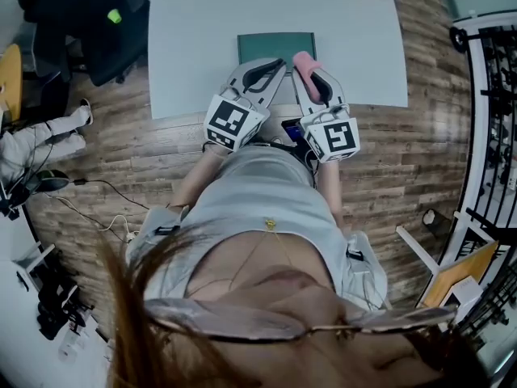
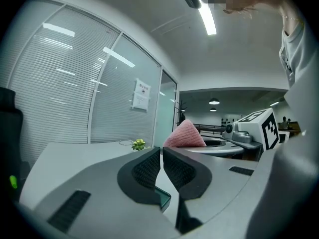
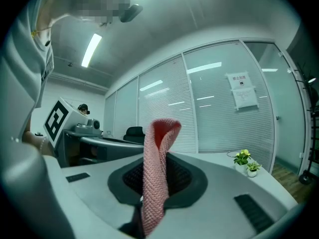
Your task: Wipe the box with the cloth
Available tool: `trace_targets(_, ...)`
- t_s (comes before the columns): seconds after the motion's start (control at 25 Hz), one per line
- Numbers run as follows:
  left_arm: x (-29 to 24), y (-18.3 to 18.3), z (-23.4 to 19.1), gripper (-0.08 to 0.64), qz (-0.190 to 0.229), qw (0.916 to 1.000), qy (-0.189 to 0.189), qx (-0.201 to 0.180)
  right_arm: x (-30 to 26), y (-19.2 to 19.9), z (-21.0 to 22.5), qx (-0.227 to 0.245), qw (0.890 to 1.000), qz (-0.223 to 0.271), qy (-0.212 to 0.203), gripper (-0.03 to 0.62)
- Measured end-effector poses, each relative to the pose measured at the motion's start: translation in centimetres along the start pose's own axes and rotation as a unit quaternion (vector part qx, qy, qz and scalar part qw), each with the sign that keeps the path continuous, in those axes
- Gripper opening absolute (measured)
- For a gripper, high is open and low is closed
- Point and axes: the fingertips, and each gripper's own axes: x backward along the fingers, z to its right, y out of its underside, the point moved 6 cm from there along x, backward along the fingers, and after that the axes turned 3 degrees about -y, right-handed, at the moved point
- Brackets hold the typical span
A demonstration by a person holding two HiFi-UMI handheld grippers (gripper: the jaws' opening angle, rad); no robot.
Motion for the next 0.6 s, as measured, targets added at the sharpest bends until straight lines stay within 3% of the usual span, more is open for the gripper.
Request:
trace_targets(0.28, -1.0, 0.6, -3.8, 0.040, -0.022, 0.9997, 0.012, 0.002, -2.8, 1.4, 2.1, -0.013, 0.998, -0.036, 0.045, 0.040)
trace_targets(0.6, -1.8, 2.7, -7.9, 0.041, -0.051, 0.9984, 0.017, 0.015, -4.9, 4.2, 4.3, 0.007, 0.991, -0.104, 0.082, 0.041)
